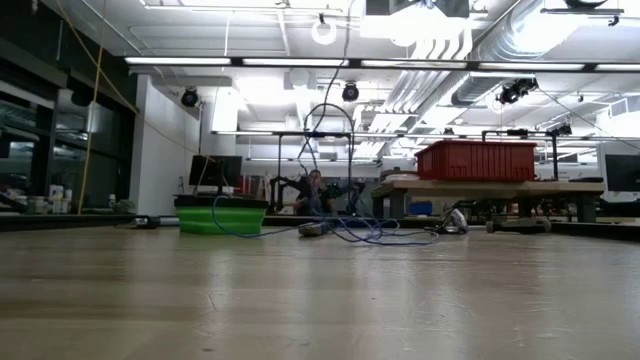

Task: Coil cords
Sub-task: Coil the blue wire onto the spool

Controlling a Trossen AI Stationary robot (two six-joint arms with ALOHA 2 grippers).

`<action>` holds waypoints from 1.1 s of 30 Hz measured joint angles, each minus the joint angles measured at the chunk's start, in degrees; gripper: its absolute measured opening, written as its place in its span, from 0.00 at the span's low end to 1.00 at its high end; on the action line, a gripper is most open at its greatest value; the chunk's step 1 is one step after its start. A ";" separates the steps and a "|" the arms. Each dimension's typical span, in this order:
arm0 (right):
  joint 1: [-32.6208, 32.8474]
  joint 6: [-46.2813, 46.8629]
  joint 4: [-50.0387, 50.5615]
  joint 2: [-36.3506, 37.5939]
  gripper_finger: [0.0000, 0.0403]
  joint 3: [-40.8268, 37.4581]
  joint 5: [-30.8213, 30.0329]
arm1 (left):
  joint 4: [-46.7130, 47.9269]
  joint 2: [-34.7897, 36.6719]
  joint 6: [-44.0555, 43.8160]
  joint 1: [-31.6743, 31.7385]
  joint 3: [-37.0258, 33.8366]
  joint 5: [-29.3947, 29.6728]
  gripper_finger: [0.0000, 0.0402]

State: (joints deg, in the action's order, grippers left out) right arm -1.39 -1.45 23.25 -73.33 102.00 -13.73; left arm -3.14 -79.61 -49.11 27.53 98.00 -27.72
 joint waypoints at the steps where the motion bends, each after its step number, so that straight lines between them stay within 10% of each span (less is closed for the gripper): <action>1: 0.00 -0.44 -0.30 0.16 0.00 0.00 -0.03 | 1.64 0.33 0.64 0.00 0.00 -0.02 0.00; 15: -1.42 -1.60 -0.42 0.99 0.00 0.00 -2.69 | 20.90 0.15 0.95 -1.77 0.00 -10.55 0.00; 33: -3.50 2.82 3.34 0.19 0.02 0.00 0.45 | 5.13 -3.02 -4.41 -2.90 -0.02 -13.91 0.00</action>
State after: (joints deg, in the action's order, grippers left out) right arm -4.89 1.37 26.59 -73.14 102.00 -13.28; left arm 1.99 -82.63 -53.52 24.62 97.97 -41.63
